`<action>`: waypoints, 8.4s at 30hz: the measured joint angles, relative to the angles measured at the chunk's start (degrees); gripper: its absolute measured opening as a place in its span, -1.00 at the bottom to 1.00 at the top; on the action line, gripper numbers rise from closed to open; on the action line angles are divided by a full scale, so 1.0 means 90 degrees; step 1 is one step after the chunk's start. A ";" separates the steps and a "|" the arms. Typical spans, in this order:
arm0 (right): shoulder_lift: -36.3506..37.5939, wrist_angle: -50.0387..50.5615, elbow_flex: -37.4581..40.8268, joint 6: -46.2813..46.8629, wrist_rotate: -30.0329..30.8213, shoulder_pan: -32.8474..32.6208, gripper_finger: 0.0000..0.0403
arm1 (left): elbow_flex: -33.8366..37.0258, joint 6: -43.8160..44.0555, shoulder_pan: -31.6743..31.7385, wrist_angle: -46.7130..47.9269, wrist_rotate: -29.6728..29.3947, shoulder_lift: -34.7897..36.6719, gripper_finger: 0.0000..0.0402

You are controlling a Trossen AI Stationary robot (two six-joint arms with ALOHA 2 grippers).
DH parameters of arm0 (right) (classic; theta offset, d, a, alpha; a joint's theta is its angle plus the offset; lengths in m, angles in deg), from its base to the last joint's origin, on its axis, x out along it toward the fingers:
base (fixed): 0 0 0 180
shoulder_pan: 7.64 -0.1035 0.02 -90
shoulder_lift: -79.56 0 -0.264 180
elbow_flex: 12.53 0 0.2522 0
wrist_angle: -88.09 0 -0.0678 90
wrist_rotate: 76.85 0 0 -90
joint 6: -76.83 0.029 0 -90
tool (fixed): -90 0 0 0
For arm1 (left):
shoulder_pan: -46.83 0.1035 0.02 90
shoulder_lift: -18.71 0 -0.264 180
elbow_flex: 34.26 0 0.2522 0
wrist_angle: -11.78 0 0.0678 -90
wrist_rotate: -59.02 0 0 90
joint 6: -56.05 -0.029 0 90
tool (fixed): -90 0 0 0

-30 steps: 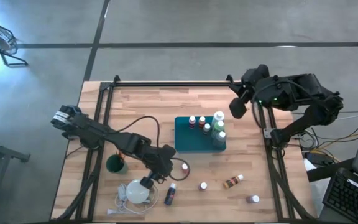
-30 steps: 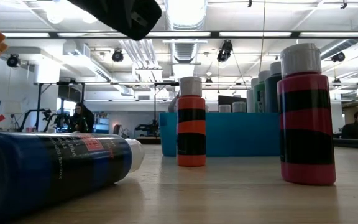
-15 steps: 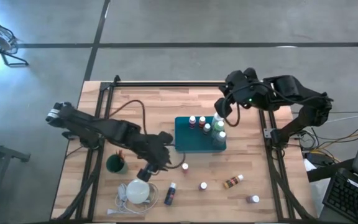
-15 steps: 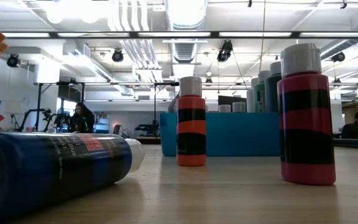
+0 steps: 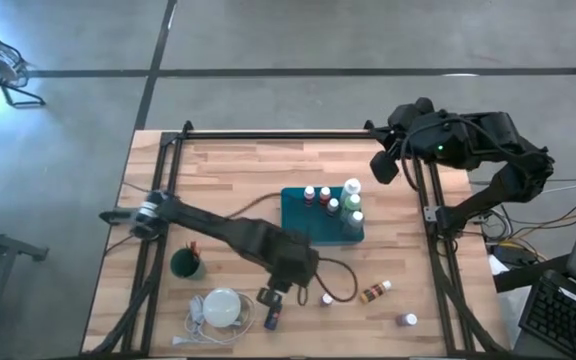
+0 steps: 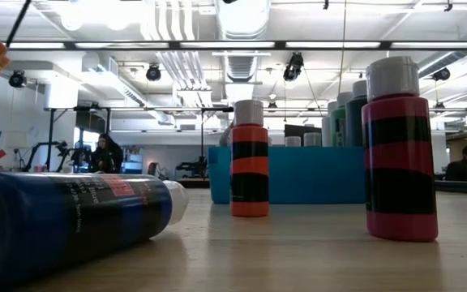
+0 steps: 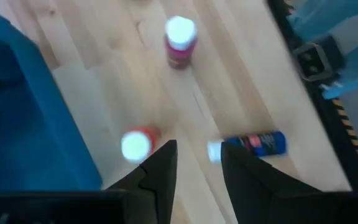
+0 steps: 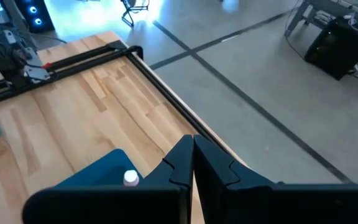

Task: Pick & Place Paint Supplies
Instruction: Put the blue paint bottle into the blue bin

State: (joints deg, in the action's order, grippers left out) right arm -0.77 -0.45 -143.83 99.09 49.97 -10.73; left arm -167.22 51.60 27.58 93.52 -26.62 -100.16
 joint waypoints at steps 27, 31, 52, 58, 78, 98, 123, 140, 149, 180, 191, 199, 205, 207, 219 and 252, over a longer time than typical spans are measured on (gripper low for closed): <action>-0.0083 0.0155 0.0039 0.0002 0.0066 0.0000 -0.96 | 0.0637 0.2323 -0.0318 0.0840 -0.0601 0.0536 0.02; -0.0082 0.0151 0.0039 0.0024 0.0068 0.0000 -0.96 | 0.1362 0.2659 -0.0328 0.0540 -0.0547 0.0965 0.28; -0.0081 0.0160 0.0039 -0.0168 0.0067 0.0090 -0.96 | 0.4336 0.5616 -0.0519 -0.3443 -0.0037 0.2045 0.44; -0.0081 0.0164 0.0039 -0.0169 0.0066 0.0090 -0.96 | 0.4097 0.5975 -0.0523 -0.3176 -0.0208 0.1918 0.44; -0.0081 0.0165 0.0039 -0.0425 0.0043 0.0271 -0.96 | 0.3666 0.6786 -0.0769 -0.2205 -0.0155 0.1310 0.44; -0.0081 0.0158 0.0039 -0.0500 -0.0142 0.0476 -0.96 | 0.3561 0.7134 -0.0865 -0.2903 0.0263 0.0764 0.44; -0.0076 0.0140 0.0466 -0.0694 -0.0143 0.0476 -0.96 | 0.3600 0.8183 -0.0969 -0.3390 0.0459 0.0262 0.44; -0.0076 -0.0057 0.0466 -0.0835 -0.0138 0.0476 -0.96 | 0.3654 0.8377 -0.0962 -0.3607 0.0386 0.0051 0.23; -0.0076 -0.0054 0.0466 -0.0835 -0.0143 0.0471 -0.96 | 0.3680 0.8412 -0.0901 -0.3613 0.0370 -0.0117 -0.25; -0.0052 -0.0321 0.0472 -0.0882 -0.1918 0.0454 -0.96 | 0.3272 0.5854 -0.0084 -0.2188 -0.0264 0.2573 -0.39; -0.0227 -0.2053 0.0508 -0.1124 -0.3955 0.0327 -0.89 | 0.3249 0.3996 0.0517 -0.2187 -0.0794 0.4082 -0.38; -0.0609 -0.2271 0.0512 -0.0715 -0.4345 0.0277 -0.49 | 0.2810 0.2786 0.1143 -0.2215 -0.0335 0.4147 -0.38; -0.1096 -0.2374 0.0405 -0.0687 -0.5296 0.0272 -0.23 | 0.2394 0.2086 0.1360 -0.2066 -0.0146 0.3982 -0.38; -0.1199 -0.2369 0.0338 -0.0600 -0.5448 0.0277 -0.18 | 0.2302 0.1936 0.1417 -0.2036 -0.0144 0.3928 -0.38; -0.1728 -0.2289 0.0097 -0.0428 -0.5629 0.0219 -0.03 | 0.2208 0.1509 0.1443 -0.2001 -0.0137 0.3664 -0.37; -0.2135 -0.2470 0.0107 -0.0355 -0.5758 0.0170 -0.35 | 0.2194 0.1487 0.1464 -0.2101 -0.0316 0.3657 -0.37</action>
State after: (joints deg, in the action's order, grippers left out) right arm -19.98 -22.68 -142.86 95.90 -1.86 -9.20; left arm -147.48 64.98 40.76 74.62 -29.46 -67.24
